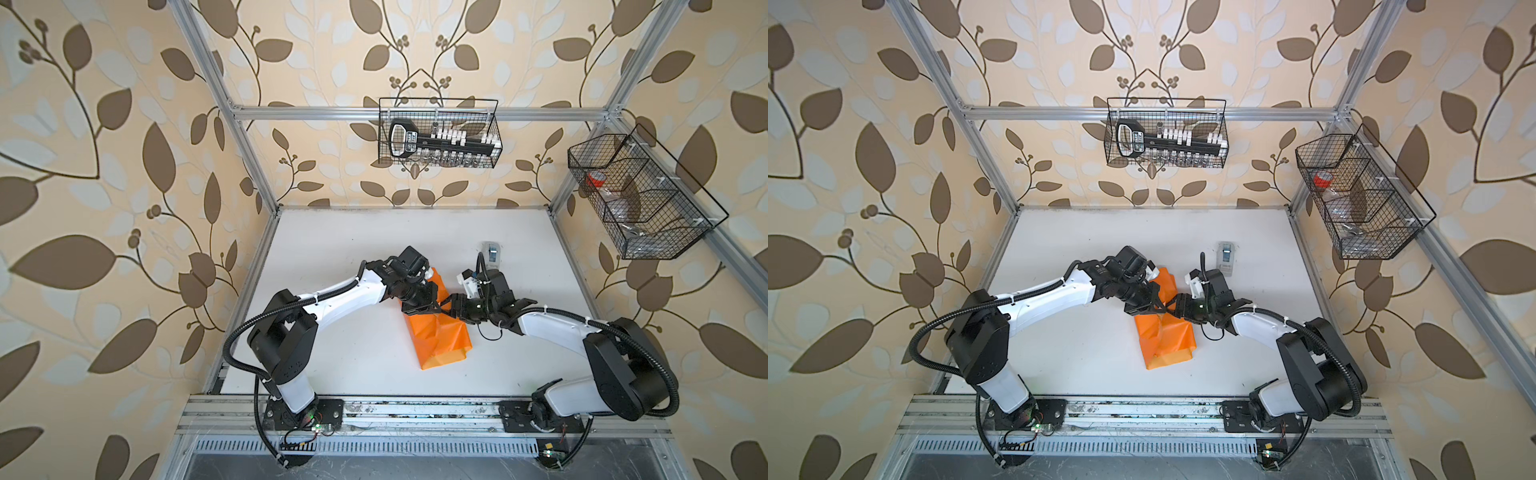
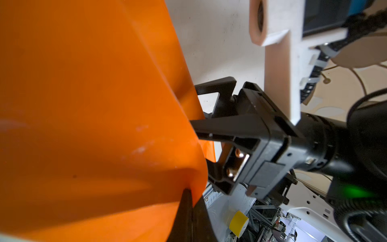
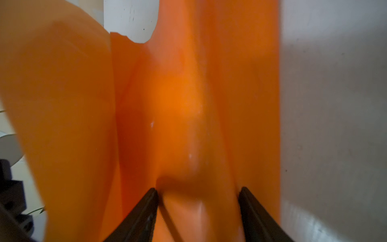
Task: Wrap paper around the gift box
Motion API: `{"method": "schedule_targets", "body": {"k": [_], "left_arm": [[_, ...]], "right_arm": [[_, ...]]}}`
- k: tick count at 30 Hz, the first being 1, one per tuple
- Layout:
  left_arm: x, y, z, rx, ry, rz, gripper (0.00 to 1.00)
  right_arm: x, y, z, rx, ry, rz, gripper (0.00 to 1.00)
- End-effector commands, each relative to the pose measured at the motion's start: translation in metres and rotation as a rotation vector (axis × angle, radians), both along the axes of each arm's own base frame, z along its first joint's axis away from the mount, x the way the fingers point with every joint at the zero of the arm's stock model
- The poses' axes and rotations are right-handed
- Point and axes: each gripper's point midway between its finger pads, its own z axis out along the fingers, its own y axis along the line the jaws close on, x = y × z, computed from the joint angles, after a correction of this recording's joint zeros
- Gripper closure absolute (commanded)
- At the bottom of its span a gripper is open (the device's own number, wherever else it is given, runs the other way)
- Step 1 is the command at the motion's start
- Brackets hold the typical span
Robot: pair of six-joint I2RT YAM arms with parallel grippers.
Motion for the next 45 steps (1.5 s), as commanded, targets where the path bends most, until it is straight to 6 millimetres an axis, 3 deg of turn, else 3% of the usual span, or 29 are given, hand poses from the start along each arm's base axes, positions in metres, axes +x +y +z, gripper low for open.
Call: {"method": "schedule_targets", "body": {"k": [1,16,28,29,35,37,38,41,45], "left_arm": [[-0.001,-0.016,0.015,-0.050,-0.031,-0.057,1.00],[0.004,-0.016,-0.017,-0.019,-0.026,-0.035,1.00],[-0.001,-0.016,-0.041,-0.036,0.011,-0.021,1.00],[-0.001,-0.016,-0.041,-0.041,0.010,-0.020,0.98],[-0.002,-0.014,-0.041,-0.051,0.000,-0.005,0.57],[-0.003,-0.012,-0.040,-0.053,-0.006,-0.002,0.51],[-0.003,-0.012,-0.038,-0.059,-0.012,0.000,0.55],[-0.002,-0.010,-0.028,-0.064,-0.032,0.000,0.80],[-0.003,-0.003,-0.008,-0.038,-0.070,-0.006,0.82]], "right_arm": [[0.003,0.007,0.004,-0.008,-0.004,0.007,0.38],[-0.011,0.021,0.011,0.004,-0.011,0.040,0.38],[-0.011,0.025,0.022,0.025,-0.019,0.044,0.35],[-0.011,0.026,0.022,0.025,-0.018,0.044,0.35],[-0.012,0.025,0.021,0.025,-0.013,0.038,0.35],[-0.012,0.025,0.021,0.025,-0.011,0.039,0.35],[-0.012,0.026,0.021,0.025,-0.012,0.041,0.35],[-0.011,0.025,0.022,0.021,-0.013,0.039,0.35],[-0.007,0.019,0.028,0.020,-0.025,0.029,0.34]]}}
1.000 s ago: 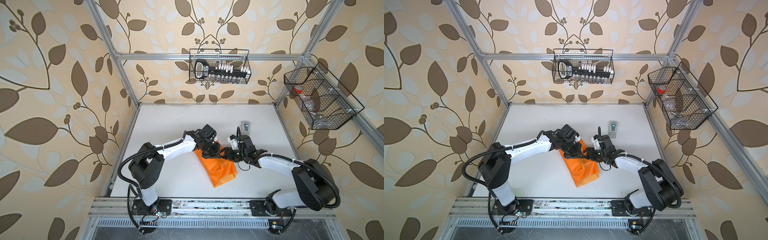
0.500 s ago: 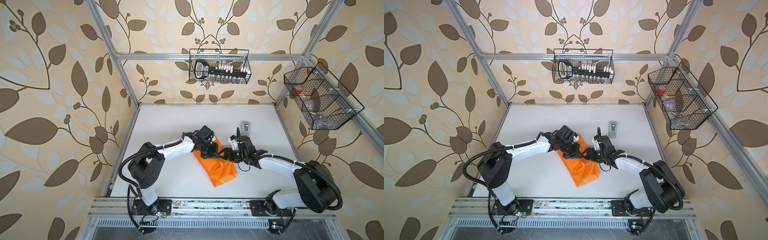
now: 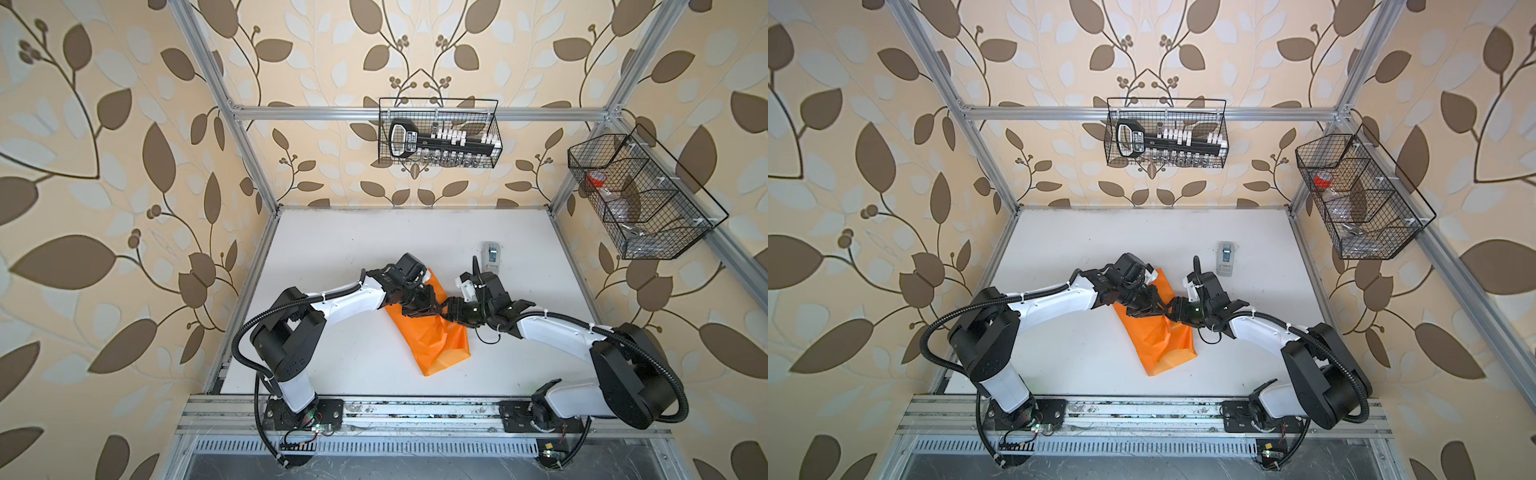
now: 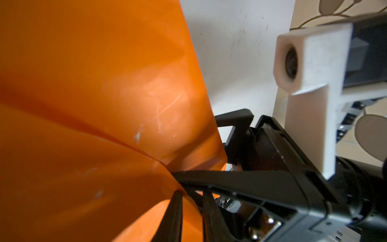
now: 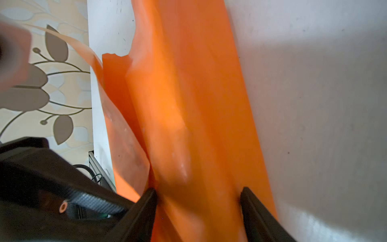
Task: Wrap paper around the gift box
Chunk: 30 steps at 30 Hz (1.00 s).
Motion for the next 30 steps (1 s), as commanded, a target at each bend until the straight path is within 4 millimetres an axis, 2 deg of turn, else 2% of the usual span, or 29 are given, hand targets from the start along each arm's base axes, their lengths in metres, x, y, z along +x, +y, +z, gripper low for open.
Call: {"method": "schedule_targets", "body": {"k": [1,5,12,16,21,30], "left_arm": [[-0.015,-0.001,0.021,0.012,-0.045,-0.054,0.79],[-0.018,0.011,0.031,0.044,-0.072,-0.050,0.71],[-0.024,0.033,0.019,0.100,-0.081,0.005,0.68],[-0.024,0.044,0.021,0.104,-0.090,0.043,0.68],[-0.025,0.064,0.041,0.150,-0.147,0.074,0.57],[-0.039,0.103,0.044,0.288,-0.147,0.088,0.41]], "right_arm": [[0.006,0.013,0.030,0.075,-0.049,0.049,0.33],[0.006,0.012,0.033,0.064,-0.056,0.058,0.33],[0.004,0.008,0.036,0.043,-0.069,0.066,0.26],[0.004,0.002,0.042,0.020,-0.084,0.069,0.25],[0.007,-0.008,0.047,-0.014,-0.097,0.065,0.25],[0.013,-0.016,0.071,-0.136,-0.166,0.101,0.31]]}}
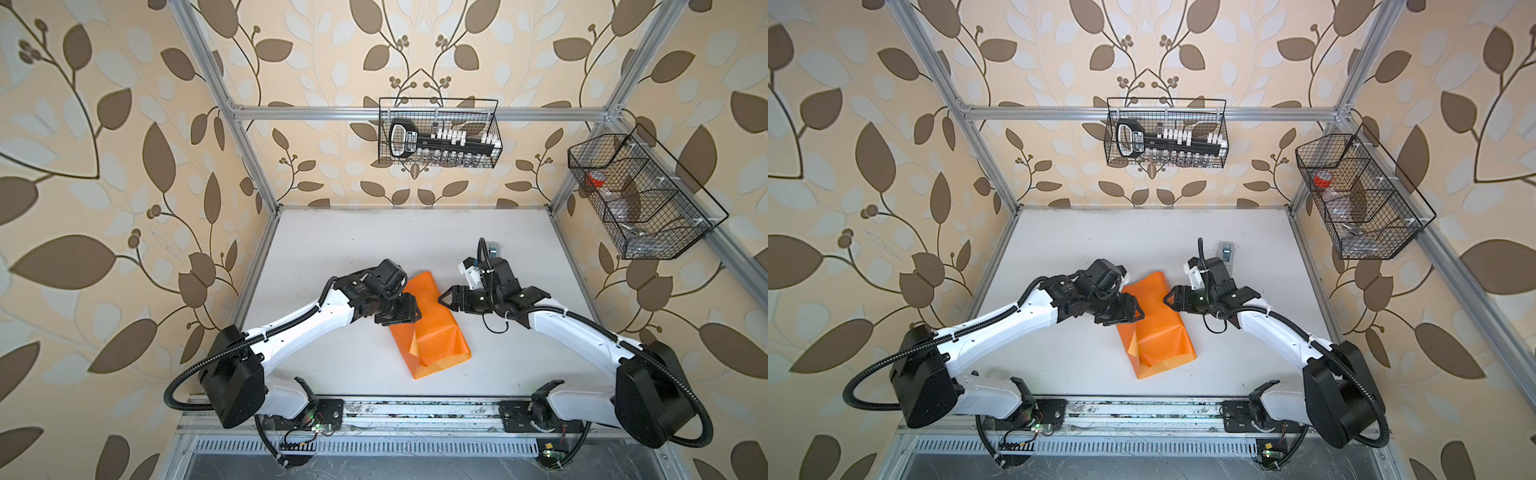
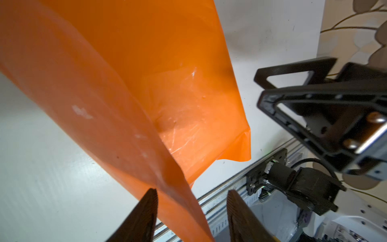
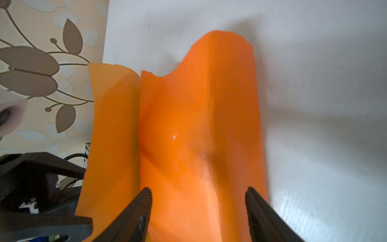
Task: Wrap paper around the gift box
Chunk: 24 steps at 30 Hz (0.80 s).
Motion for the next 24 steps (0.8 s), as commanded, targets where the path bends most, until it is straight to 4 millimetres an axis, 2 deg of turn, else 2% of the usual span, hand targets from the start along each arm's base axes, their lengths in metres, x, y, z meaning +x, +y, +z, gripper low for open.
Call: {"method": "schedule_targets", "body": {"k": [1,5,9,13,16,17,19,23,24], "left_arm": [[-0.003,0.022,0.007,0.067,-0.008,0.019,0.39],[-0.007,0.025,0.011,0.020,0.016,0.021,0.31],[-0.008,0.041,0.006,0.052,0.043,0.055,0.33],[-0.006,0.066,-0.013,0.127,0.076,0.108,0.35],[-0.004,0.077,-0.022,0.131,0.093,0.135,0.41],[-0.003,0.076,-0.023,0.124,0.089,0.135,0.45],[-0.002,0.074,-0.023,0.109,0.090,0.131,0.59],[0.000,0.064,-0.024,0.060,0.099,0.115,0.95],[0.002,0.062,-0.023,0.058,0.094,0.110,1.00]], "right_arm": [[0.000,-0.007,0.009,-0.071,-0.029,0.023,0.31],[0.005,-0.010,0.002,-0.090,-0.016,0.027,0.31],[0.008,-0.007,-0.008,-0.096,0.001,0.046,0.31],[0.012,-0.005,-0.019,-0.110,0.023,0.056,0.32],[0.016,-0.001,-0.022,-0.092,0.032,0.058,0.33],[0.015,0.001,-0.023,-0.079,0.035,0.065,0.33],[0.015,0.004,-0.022,-0.058,0.038,0.070,0.31],[0.010,0.010,-0.024,-0.048,0.048,0.080,0.33],[0.008,0.011,-0.025,-0.051,0.050,0.080,0.34]]}}
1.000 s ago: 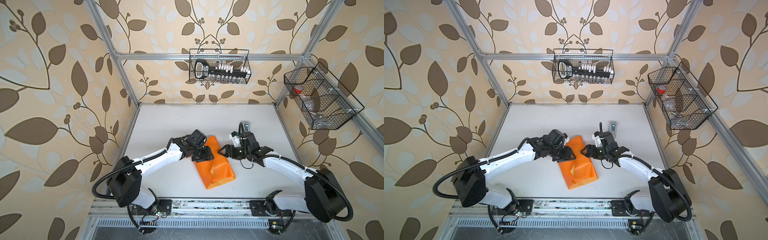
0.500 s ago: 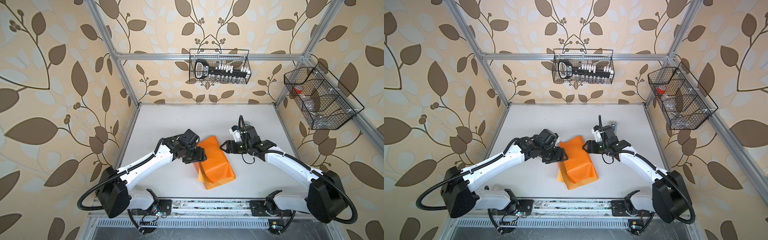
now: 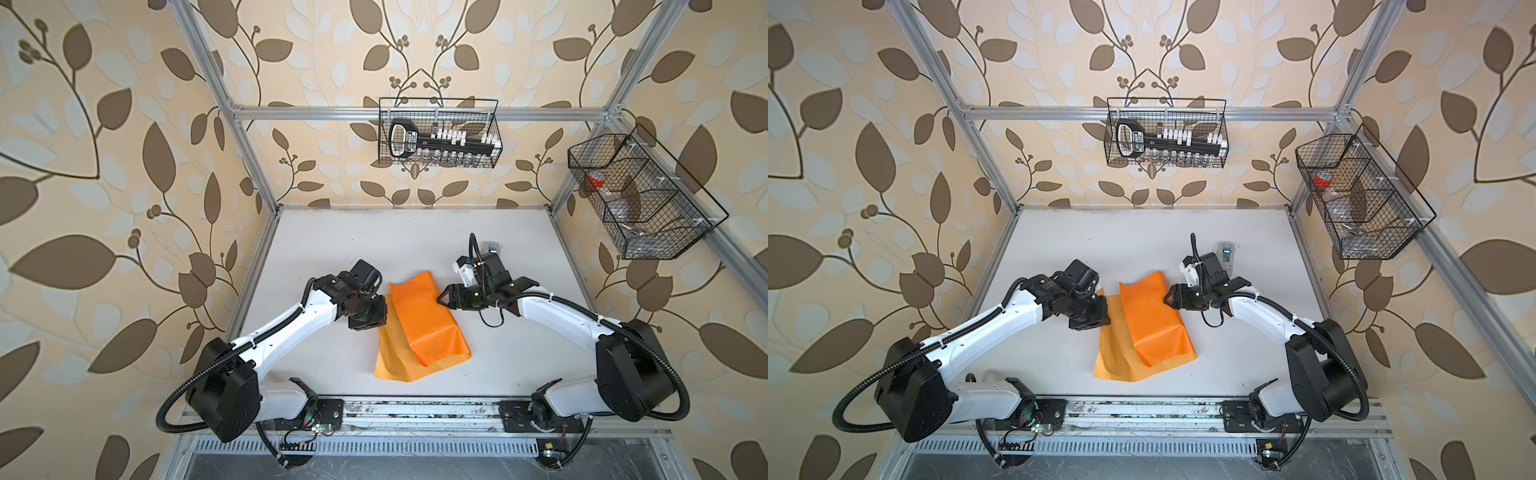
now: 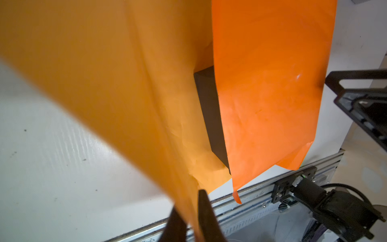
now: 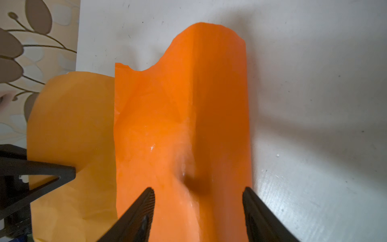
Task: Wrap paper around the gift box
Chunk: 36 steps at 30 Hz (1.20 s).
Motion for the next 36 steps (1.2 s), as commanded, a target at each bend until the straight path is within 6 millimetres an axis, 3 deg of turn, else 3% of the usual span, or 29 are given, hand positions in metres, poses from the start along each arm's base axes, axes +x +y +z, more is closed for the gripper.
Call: {"method": "schedule_targets", "body": {"k": [1,11,21,30,36], "left_arm": [[0.005,-0.009,0.009,-0.044,-0.022,-0.020,1.00],[0.034,-0.024,0.031,-0.028,-0.052,-0.107,1.00],[0.044,-0.024,0.030,-0.007,-0.039,-0.173,1.00],[0.014,0.005,0.013,0.046,0.008,-0.120,1.00],[-0.003,0.019,0.004,0.039,0.001,-0.043,1.00]], "right_arm": [[-0.003,0.010,0.003,0.020,-0.003,0.024,0.35],[-0.023,0.010,0.006,0.067,-0.011,-0.023,0.39],[-0.033,0.031,0.020,0.108,-0.024,0.003,0.41],[-0.031,0.042,0.020,0.055,-0.045,0.045,0.47],[-0.034,0.076,0.006,0.036,-0.019,0.117,0.55]]}}
